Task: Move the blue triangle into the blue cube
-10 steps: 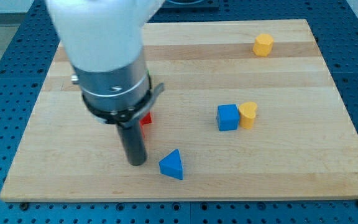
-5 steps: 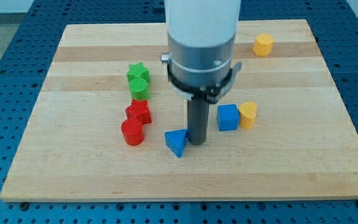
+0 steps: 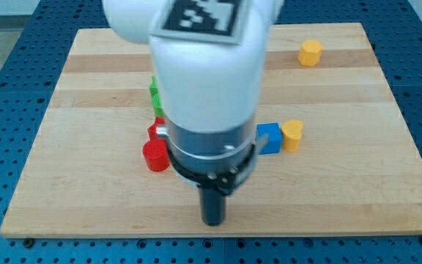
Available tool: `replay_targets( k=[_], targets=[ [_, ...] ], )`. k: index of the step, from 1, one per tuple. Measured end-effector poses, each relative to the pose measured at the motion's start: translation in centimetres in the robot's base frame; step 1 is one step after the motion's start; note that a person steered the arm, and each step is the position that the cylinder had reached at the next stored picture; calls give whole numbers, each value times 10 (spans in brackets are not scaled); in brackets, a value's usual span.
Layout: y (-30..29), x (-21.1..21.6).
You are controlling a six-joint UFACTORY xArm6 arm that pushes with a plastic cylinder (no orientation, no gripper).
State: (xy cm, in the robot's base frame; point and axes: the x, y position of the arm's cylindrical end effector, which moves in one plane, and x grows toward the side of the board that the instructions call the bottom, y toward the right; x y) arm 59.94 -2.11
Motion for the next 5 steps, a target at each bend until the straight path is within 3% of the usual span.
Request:
replay_targets(
  k=[1, 2, 5],
  targets=[
    [-13, -6],
    [-9, -49],
    [39, -71]
  ],
)
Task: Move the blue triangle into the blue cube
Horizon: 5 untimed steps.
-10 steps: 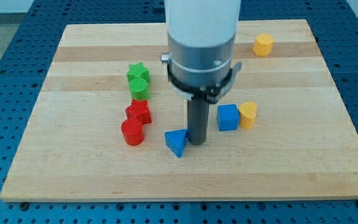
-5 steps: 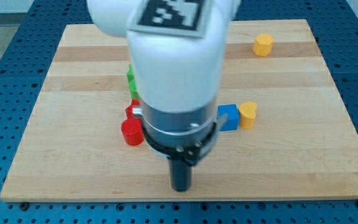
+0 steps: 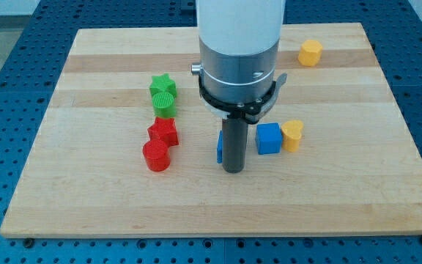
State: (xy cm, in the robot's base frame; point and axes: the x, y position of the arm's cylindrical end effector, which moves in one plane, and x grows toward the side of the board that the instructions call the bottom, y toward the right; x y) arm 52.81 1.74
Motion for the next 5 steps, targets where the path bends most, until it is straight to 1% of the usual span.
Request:
replay_targets(
  k=[2, 3, 4, 5],
  targets=[
    [-2, -4],
    [-23, 26],
    [-36, 30],
    [-42, -15]
  ],
)
